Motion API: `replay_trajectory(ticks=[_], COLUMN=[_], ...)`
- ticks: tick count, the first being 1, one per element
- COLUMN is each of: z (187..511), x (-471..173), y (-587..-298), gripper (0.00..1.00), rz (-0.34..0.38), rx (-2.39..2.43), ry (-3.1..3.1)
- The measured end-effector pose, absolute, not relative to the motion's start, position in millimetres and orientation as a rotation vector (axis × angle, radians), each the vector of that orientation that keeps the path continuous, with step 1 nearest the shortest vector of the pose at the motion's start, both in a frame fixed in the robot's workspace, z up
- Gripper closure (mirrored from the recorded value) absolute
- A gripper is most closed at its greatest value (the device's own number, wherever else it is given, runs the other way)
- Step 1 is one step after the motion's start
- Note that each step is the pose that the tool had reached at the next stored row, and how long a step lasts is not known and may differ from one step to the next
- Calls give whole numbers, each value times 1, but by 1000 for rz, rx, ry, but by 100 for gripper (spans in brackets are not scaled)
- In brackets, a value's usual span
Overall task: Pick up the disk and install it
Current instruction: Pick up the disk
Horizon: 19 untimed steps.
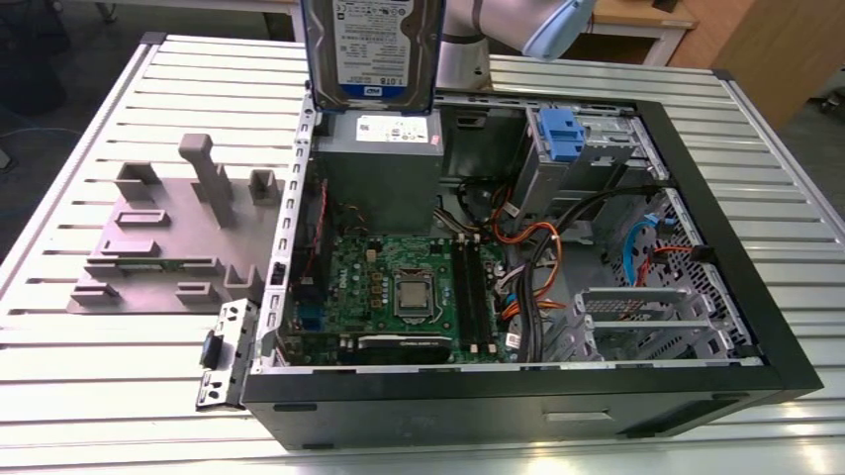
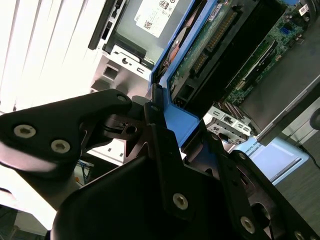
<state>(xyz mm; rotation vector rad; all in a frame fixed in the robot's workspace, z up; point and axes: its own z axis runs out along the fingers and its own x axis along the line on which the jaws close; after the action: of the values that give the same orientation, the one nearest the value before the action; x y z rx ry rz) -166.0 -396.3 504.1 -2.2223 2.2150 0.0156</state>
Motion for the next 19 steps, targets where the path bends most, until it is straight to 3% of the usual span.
replay_trajectory(ticks=[19], z=[504], x=[-166], y=[-400], gripper=[64], rz=[15], rx=[-2222], ry=[2215])
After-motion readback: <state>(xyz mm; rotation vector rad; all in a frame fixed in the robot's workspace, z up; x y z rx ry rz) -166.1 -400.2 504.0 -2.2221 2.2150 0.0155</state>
